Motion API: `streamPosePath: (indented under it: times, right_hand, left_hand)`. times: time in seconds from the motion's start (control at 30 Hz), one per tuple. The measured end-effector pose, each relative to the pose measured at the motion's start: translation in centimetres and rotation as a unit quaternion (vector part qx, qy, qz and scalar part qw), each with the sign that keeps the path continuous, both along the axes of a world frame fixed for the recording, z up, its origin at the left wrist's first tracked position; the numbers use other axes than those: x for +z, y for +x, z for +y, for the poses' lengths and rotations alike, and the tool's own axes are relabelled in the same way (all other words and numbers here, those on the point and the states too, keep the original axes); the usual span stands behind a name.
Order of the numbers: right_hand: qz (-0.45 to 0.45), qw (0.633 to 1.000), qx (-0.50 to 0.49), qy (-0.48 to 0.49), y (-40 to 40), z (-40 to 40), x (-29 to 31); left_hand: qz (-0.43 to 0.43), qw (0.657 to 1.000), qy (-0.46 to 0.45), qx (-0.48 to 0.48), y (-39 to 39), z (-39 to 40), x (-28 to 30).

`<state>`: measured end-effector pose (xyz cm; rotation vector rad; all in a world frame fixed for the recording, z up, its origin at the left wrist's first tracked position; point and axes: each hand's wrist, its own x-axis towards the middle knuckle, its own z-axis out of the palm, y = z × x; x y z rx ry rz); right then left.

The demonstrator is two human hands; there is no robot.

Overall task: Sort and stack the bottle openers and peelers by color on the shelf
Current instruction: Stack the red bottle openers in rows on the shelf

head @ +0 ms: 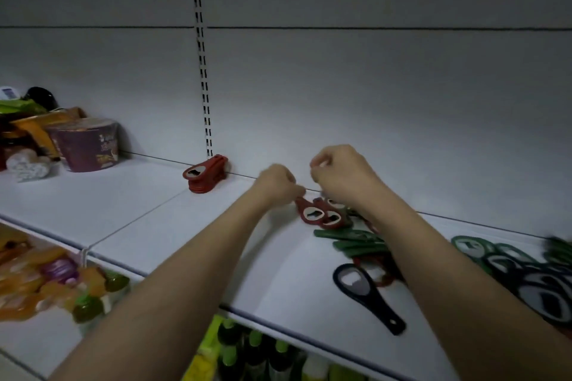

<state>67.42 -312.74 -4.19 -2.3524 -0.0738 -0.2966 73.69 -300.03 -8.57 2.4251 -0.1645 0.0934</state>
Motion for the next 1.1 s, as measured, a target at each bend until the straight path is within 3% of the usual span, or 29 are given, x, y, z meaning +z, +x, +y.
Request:
streamPosePath:
  times: [0.1, 0.2, 0.37, 0.5, 0.57, 0.7, 0.83, 0.93, 1.03, 1.1]
  right_hand:
    - [0.03, 0.995, -0.042, -0.091, -1.1, -4.9, -1.5]
    - [0.034, 0.994, -0.055, -0.088, -0.5, -7.0, -2.4]
    - [0.002, 0.998, -0.016, -0.068, 1.1, -5.7, -4.7]
    - [0.008, 0.991, -0.006, -0.13, 0.7, -4.7, -5.7]
    - [0.016, 0.991, -0.009, -0.134, 0.6, -4.6, -5.9]
    - [0.03, 0.998, -0.023, -0.057, 0.9, -5.2, -5.5]
    - [0.011, 0.983, -0.021, 0.18, 0.5, -6.9, -4.1]
    - [0.02, 0.944, 0.017, 0.33, 0.0, -7.1, -3.8]
    - [0.035, 0.955, 0.059, 0.287, -0.3, -6.4, -4.2]
    - [0.034, 0.97, 0.06, 0.232, -0.2, -6.5, -4.1]
  left_hand:
    - [0.068, 0.994, 0.08, 0.01, 0.5, -1.5, -1.4]
    - [0.095, 0.992, 0.085, -0.003, 0.7, -1.3, -1.7]
    - [0.069, 0.984, -0.148, -0.065, -0.4, -0.5, -2.5]
    - [0.025, 0.93, -0.364, -0.042, 0.1, 0.2, -2.6]
    - [0.031, 0.908, -0.416, -0.033, 0.2, 0.0, -2.3]
    - [0.034, 0.897, -0.441, -0.013, -0.2, -0.3, -2.3]
    - [0.031, 0.903, -0.428, -0.012, -0.8, -1.0, -1.8]
    - [0.089, 0.874, -0.467, -0.098, -1.6, -2.4, -1.6]
    - [0.096, 0.865, -0.454, -0.189, -2.1, -3.5, -1.9]
    - [0.073, 0.866, -0.46, -0.18, -2.4, -3.6, -2.2]
